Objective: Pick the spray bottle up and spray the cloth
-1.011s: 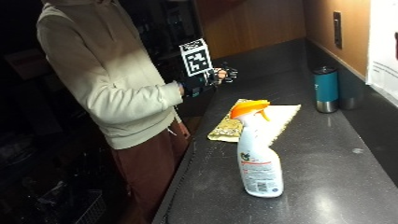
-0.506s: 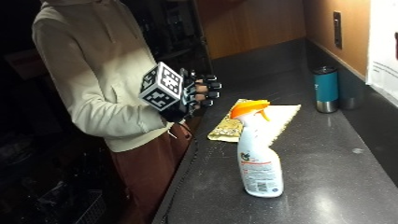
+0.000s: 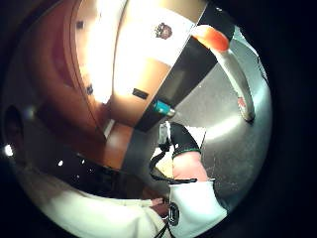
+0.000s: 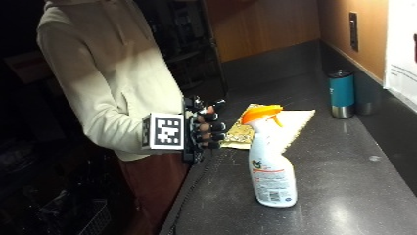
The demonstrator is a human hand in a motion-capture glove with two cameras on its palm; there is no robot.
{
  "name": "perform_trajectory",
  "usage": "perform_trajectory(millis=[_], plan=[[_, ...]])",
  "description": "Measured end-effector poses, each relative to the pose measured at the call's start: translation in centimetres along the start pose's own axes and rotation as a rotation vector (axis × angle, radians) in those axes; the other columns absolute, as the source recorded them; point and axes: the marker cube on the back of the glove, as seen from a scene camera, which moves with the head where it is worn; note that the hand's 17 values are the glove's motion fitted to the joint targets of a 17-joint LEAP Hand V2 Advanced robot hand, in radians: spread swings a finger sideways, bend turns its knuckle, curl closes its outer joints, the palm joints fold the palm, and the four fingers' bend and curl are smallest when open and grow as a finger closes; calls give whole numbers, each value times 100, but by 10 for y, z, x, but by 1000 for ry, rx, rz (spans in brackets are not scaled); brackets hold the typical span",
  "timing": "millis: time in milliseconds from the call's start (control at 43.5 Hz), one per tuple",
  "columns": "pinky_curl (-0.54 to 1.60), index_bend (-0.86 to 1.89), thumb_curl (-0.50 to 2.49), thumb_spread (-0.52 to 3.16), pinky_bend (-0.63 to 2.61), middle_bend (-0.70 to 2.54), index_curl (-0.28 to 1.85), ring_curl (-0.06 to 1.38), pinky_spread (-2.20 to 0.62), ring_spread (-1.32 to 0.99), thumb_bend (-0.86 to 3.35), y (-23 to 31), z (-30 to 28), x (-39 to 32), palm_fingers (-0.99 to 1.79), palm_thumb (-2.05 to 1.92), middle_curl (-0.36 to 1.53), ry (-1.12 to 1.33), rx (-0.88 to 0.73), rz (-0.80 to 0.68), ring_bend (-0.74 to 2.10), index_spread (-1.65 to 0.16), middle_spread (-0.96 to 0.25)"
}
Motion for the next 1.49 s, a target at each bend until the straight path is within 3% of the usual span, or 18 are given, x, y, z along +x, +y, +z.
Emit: perform_trajectory(millis=[368,621,804,873,965,1126,1310,1402,1494], plan=[[35,12,42,94,42,19,19,29,14,3,-4,-46,59,38,17,64,32,-193,42,266,44,-28,0],[34,13,40,91,38,25,20,29,13,2,-4,-90,85,42,26,62,34,-238,47,381,46,-26,-1],[29,24,40,89,24,32,26,29,10,-2,-2,-111,91,44,71,65,36,-209,53,423,50,-25,-5],[26,30,43,89,13,39,30,31,7,-7,3,-115,94,44,104,76,38,-201,49,429,55,-23,-7],[23,37,48,77,6,52,36,35,3,-11,6,-120,99,41,124,89,44,-168,-15,386,60,-21,-9],[26,43,57,50,19,57,43,40,-5,-14,3,-138,115,20,133,97,47,-31,-239,215,63,-17,-9],[30,47,62,31,23,58,47,41,-12,-16,-2,-146,131,-54,138,99,48,121,-640,-15,62,-15,-11],[31,47,64,24,24,59,48,42,-14,-16,-3,-128,155,-97,138,99,49,203,-837,-143,62,-15,-11],[32,47,66,20,24,59,49,42,-15,-17,-3,-98,192,-135,138,98,49,304,-926,-213,62,-15,-11]])
